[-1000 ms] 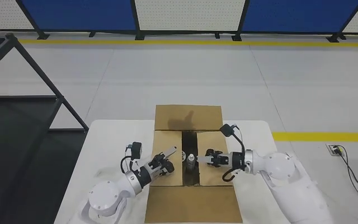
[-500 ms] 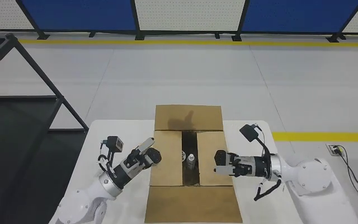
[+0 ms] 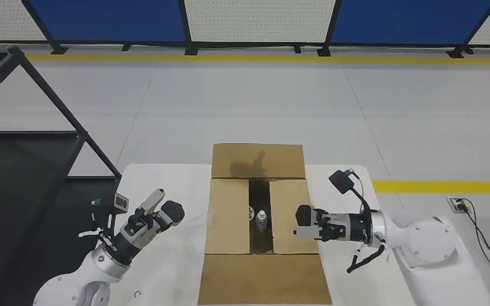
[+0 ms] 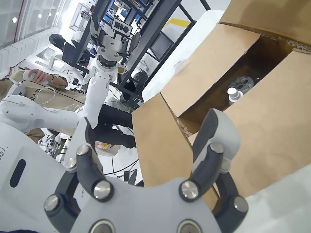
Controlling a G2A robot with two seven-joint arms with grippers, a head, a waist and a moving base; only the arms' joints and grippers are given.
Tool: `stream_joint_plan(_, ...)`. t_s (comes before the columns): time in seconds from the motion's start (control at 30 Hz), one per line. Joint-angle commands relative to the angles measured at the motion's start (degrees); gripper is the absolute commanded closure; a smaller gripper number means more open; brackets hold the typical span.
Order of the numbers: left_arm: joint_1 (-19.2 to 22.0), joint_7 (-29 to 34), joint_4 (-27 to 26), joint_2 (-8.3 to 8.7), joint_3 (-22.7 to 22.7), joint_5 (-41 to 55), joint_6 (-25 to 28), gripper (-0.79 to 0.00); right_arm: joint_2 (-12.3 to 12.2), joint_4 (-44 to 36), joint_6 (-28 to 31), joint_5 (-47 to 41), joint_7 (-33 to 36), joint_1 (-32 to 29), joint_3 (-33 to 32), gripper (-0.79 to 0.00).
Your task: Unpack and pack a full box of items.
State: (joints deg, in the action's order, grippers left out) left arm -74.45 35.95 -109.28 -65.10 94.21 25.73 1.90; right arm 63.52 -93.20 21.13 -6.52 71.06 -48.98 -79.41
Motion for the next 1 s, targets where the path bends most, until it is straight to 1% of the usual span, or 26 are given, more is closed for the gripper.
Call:
stream_joint_plan(0.0,0.0,0.0,0.0,0.0,0.02,0.0,0.0,-0.785,-0.03,-0.83,-0.22,-0.96,-0.84,-0.45,0.13,-0.785)
stream_joint_plan(0.07,0.0,0.0,0.0,0.0,0.02,0.0,0.0,-0.785,-0.28,-1.21,-0.68,-2.19,0.01,-0.75,-0.43,-0.785)
stream_joint_plan(0.17,0.45,-0.39,0.91,-0.02,-0.37,0.27,0.03,-0.785,-0.84,-1.59,-1.92,-6.56,3.43,-2.31,-2.15,-0.785)
stream_joint_plan(0.3,4.42,-0.19,5.0,-0.06,-1.69,1.15,0.0,-0.785,-1.83,-2.43,-3.61,-11.07,8.34,-5.74,-5.7,-0.785)
stream_joint_plan(0.4,8.59,1.38,9.14,-0.01,-2.91,0.52,0.85,-0.785,-2.55,-3.87,-4.65,-13.43,11.08,-9.29,-8.51,-0.785)
stream_joint_plan(0.47,11.7,3.4,12.59,0.02,-3.73,-0.33,4.01,-0.785,-2.97,-5.28,-4.89,-14.75,12.15,-12.09,-10.5,-0.785)
stream_joint_plan(0.53,14.43,6.1,17.1,-0.07,-4.8,1.58,6.08,-0.785,-3.32,-7.07,-4.63,-16.1,12.04,-15.32,-12.68,-0.785)
stream_joint_plan(0.63,18.66,6.97,23.33,-0.2,-6.45,0.39,9.18,-0.785,-3.79,-9.94,-5.01,-17.25,12.05,-20.67,-15.69,-0.785)
stream_joint_plan(0.73,22.56,7.31,28.91,-0.39,-8.01,0.06,10.4,-0.785,-4.27,-12.22,-6.72,-16.55,12.45,-24.96,-18.05,-0.785)
stream_joint_plan(0.77,23.44,6.68,29.92,-0.41,-8.22,-0.9,11.57,-0.785,-4.39,-12.71,-7.54,-15.83,11.74,-26.03,-18.73,-0.785)
stream_joint_plan(0.83,23.44,6.68,29.92,-0.41,-8.22,-0.9,11.57,-0.785,-4.54,-13.37,-9.14,-14.08,10.42,-27.27,-19.25,-0.785)
stream_joint_plan(0.97,23.44,6.68,29.92,-0.41,-8.22,-0.9,11.57,-0.785,-4.54,-13.37,-9.14,-14.08,10.42,-27.27,-19.25,-0.785)
